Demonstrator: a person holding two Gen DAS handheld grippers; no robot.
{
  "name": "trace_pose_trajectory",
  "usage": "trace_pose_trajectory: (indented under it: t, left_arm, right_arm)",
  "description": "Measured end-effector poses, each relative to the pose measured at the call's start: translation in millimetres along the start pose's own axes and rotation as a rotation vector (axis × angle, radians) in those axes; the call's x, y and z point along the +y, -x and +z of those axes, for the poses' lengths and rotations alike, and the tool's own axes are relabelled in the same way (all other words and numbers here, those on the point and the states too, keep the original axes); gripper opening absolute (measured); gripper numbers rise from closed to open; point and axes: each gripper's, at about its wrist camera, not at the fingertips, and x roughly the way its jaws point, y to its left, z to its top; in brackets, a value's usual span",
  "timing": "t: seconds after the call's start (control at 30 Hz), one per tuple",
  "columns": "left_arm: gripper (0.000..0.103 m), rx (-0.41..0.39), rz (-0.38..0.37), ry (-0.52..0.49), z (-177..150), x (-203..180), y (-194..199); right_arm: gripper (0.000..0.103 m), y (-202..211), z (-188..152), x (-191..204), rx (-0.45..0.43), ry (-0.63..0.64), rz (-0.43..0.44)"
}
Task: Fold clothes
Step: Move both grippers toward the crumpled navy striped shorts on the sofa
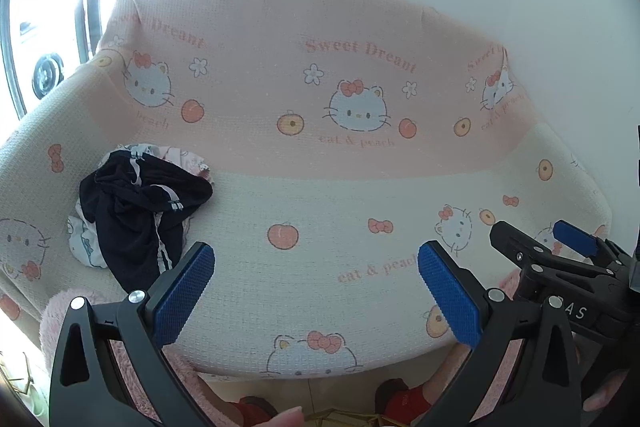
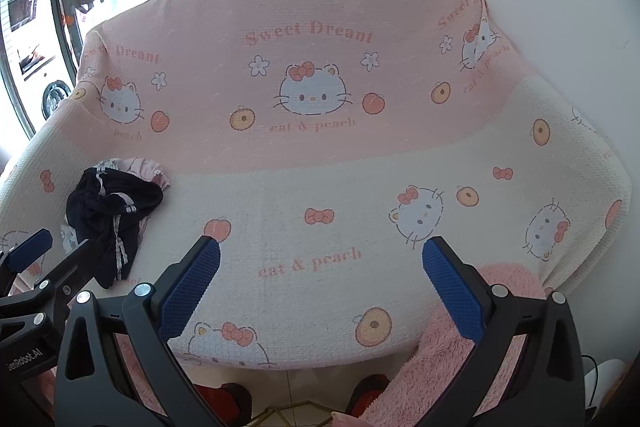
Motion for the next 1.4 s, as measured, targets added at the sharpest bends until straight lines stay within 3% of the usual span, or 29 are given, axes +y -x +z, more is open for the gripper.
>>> trace_pose_trajectory:
  t: [0.13,0.23,0.33,0.4,0.43,0.5,0.6,0.7,0.8,0.97,1.07,1.17,1.23,1.33,1.4]
  left_arm:
    - [0.103,-0.013,0.014,-0.010,-5,-9,2]
    - [0.103,0.002,-0.012,0.015,-10,-6,-2]
    - [0.103,0.043,-0.100,0.106,-6,22,-9]
    - [0.103,0.033,-0.081,0.137,-2,49,-11]
    - [0.103,0.027,-0.070,0.151,0,62,-12]
    - [0.101,0.002,-0.002,0.196,5,91,-13]
    - [0.078,-0.005,0.108,0.263,9,138,-16]
    - [0.076,0.031,0.162,0.333,9,188,-29]
    - [0.076,0.058,0.175,0.412,9,231,-46]
    - [0.076,0.101,0.156,0.486,14,264,-86]
    - [0.074,0.157,0.142,0.532,15,279,-122]
    - [0.058,0.204,0.139,0.583,16,294,-155]
    - [0.041,0.232,0.137,0.610,18,304,-176]
    - [0.040,0.255,0.134,0.651,19,316,-204]
    - [0.041,0.253,0.098,0.707,15,322,-218]
  right_arm:
    - [0.103,3,1,11,-0.040,0.062,-0.024]
    - [0.103,3,-1,8,-0.054,0.094,0.027]
    - [0.103,-12,-3,5,0.002,0.100,0.141]
    - [0.100,-22,-4,10,0.039,0.110,0.224]
    - [0.098,-27,-5,15,0.052,0.119,0.243]
    - [0.082,-36,1,33,0.072,0.162,0.284]
    - [0.065,-54,17,68,0.100,0.217,0.370]
    - [0.064,-77,30,102,0.128,0.260,0.419]
    - [0.064,-104,38,135,0.156,0.297,0.437]
    - [0.063,-149,52,191,0.203,0.360,0.467]
    - [0.046,-181,54,222,0.242,0.388,0.486]
    - [0.034,-216,49,250,0.279,0.417,0.492]
    - [0.034,-239,48,267,0.292,0.431,0.485]
    - [0.036,-275,50,286,0.324,0.413,0.489]
    - [0.048,-298,52,297,0.347,0.393,0.490]
